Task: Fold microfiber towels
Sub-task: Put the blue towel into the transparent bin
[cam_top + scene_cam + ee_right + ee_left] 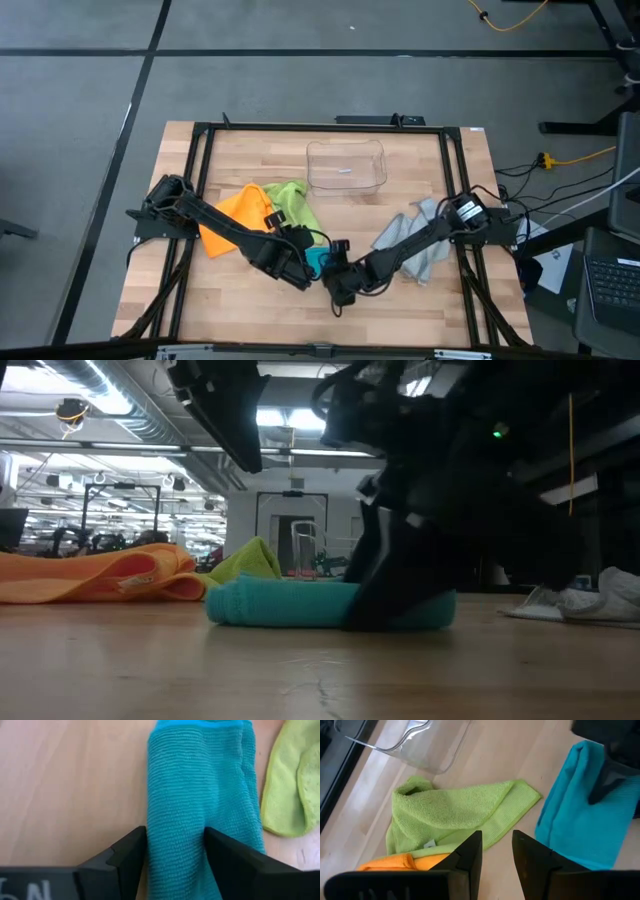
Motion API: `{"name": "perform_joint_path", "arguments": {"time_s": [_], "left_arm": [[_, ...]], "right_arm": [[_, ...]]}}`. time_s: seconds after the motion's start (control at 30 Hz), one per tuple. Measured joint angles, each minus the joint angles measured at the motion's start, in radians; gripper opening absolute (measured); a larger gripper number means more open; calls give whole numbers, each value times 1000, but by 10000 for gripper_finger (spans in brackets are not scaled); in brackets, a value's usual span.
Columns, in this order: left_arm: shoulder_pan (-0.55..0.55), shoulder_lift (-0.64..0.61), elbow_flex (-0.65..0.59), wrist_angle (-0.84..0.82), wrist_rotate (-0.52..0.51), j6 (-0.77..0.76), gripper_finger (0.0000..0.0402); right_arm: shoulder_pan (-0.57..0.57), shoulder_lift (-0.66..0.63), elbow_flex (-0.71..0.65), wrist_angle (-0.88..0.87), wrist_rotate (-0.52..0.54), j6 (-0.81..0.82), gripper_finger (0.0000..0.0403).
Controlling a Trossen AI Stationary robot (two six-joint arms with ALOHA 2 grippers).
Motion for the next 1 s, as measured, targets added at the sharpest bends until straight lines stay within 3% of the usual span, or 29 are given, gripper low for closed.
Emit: {"name": "perform_joint_path", "arguments": {"time_s": [0.13, 0.33, 0.63, 0.83, 1.0], "left_arm": [[-5, 0, 0, 1, 6, -1, 99], [-44, 0, 0, 1, 10, -61, 99], [-151, 0, 0, -11, -18, -201, 99], [-200, 0, 0, -33, -27, -219, 99], [-214, 0, 0, -62, -27, -229, 99]], "right_arm": [[-36, -1, 0, 0, -16, 61, 157], [-73, -2, -2, -12, -12, 77, 26], [-77, -92, 60, -155, 37, 15, 24], [-74, -206, 140, -389, 165, 5, 24], [-91, -303, 224, -550, 345, -2, 24]]}}
